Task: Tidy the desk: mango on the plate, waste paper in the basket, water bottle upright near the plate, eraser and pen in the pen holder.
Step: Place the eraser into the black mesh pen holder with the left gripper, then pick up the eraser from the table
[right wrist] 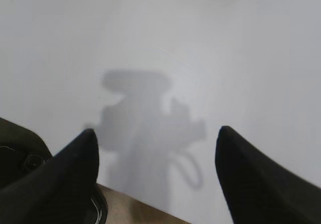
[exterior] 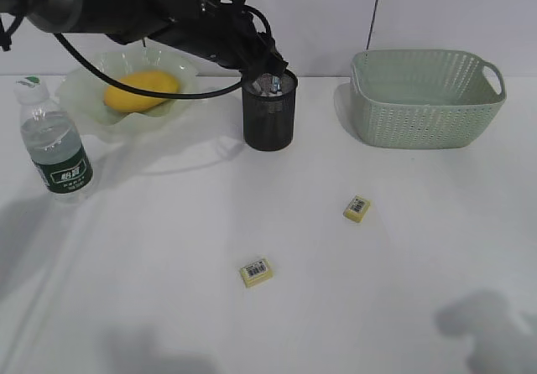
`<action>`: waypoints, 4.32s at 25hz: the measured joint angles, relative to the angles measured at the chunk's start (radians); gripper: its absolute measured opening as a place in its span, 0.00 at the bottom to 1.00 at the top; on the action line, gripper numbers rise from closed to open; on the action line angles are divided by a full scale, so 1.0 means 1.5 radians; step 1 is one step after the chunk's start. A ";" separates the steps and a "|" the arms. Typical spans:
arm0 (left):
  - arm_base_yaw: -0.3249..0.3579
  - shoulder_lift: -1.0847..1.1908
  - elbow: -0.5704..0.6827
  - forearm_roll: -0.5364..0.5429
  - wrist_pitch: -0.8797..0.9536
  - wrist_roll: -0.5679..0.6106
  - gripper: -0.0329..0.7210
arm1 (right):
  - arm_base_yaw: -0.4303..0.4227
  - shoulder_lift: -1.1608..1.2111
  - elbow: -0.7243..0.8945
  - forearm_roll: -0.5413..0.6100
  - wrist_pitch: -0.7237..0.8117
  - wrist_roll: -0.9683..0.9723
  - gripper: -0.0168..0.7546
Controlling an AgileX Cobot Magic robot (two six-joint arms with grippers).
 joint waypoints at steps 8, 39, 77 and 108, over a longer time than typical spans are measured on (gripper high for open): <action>0.000 -0.010 -0.001 -0.002 0.002 0.000 0.61 | 0.000 0.000 0.000 0.000 0.000 0.001 0.76; 0.055 -0.618 0.358 0.390 0.620 -0.450 0.57 | 0.000 0.001 -0.007 0.025 -0.016 -0.018 0.76; 0.172 -1.392 0.736 0.332 0.563 -0.467 0.57 | -0.001 0.941 -0.477 0.101 -0.155 -0.124 0.76; 0.172 -1.397 0.744 0.330 0.545 -0.472 0.57 | -0.076 1.196 -0.595 0.180 -0.140 -0.116 0.76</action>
